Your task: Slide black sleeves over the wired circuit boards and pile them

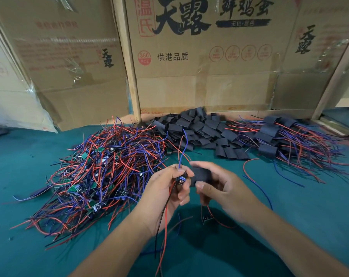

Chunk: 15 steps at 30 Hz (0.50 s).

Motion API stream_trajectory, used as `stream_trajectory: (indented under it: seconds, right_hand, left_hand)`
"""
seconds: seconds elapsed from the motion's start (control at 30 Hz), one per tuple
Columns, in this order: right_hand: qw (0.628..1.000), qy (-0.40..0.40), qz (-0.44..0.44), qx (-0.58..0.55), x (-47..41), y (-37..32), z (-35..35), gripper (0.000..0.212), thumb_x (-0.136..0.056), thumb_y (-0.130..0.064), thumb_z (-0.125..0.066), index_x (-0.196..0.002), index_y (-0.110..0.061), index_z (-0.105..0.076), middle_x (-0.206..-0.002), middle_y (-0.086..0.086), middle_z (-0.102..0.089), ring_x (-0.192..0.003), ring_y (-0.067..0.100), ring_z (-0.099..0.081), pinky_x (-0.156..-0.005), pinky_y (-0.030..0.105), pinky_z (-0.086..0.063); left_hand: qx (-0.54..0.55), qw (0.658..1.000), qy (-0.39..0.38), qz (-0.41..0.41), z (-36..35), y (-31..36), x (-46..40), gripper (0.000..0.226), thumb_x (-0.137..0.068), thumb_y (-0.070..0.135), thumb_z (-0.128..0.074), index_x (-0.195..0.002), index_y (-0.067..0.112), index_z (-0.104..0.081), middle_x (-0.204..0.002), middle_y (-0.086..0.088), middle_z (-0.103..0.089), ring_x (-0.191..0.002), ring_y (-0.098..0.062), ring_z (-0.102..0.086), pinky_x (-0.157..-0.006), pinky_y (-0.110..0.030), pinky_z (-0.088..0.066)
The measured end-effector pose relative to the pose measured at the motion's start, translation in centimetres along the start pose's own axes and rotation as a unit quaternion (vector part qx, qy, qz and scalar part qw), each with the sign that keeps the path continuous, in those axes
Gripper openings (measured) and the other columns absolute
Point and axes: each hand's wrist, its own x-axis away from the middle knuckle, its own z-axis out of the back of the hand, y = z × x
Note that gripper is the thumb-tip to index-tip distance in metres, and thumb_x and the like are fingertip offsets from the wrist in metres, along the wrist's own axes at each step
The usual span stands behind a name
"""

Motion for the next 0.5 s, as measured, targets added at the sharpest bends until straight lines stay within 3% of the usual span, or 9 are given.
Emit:
stream_trajectory:
  seconds: [0.17,0.37,0.5]
  right_hand:
    - [0.986,-0.016,0.027,0.166,0.17,-0.04,0.61,0.025,-0.094,-0.04,-0.063,-0.117,-0.034,-0.058,-0.088,-0.009,-0.067,-0.073,0.01,-0.061,-0.074,0.033,-0.052]
    - [0.962,-0.032,0.042,0.268,0.18,-0.36,0.9,0.045,-0.091,-0.05,-0.062,-0.132,-0.032,-0.054,-0.116,-0.019,-0.065,-0.107,-0.004,-0.057,-0.087,0.011,-0.042]
    - [0.955,-0.037,0.057,0.287,0.14,-0.49,0.82,0.04,-0.092,-0.047,-0.061,-0.125,-0.026,-0.058,-0.106,-0.016,-0.064,-0.091,-0.008,-0.057,-0.076,0.009,-0.038]
  left_hand:
    - [-0.007,1.0,-0.006,0.0,0.29,-0.01,-0.18,0.017,-0.067,0.025,-0.06,-0.071,0.012,-0.07,-0.056,-0.006,-0.05,-0.035,-0.014,-0.035,-0.036,-0.023,-0.033]
    - [-0.006,1.0,-0.018,0.0,0.4,-0.3,-0.16,0.017,-0.071,0.025,-0.06,-0.074,0.012,-0.071,-0.058,-0.006,-0.051,-0.037,-0.013,-0.035,-0.037,-0.023,-0.034]
    - [-0.008,1.0,-0.02,0.005,0.25,-0.16,-0.01,0.017,-0.072,0.025,-0.059,-0.073,0.014,-0.072,-0.058,-0.005,-0.052,-0.035,-0.011,-0.032,-0.036,-0.022,-0.032]
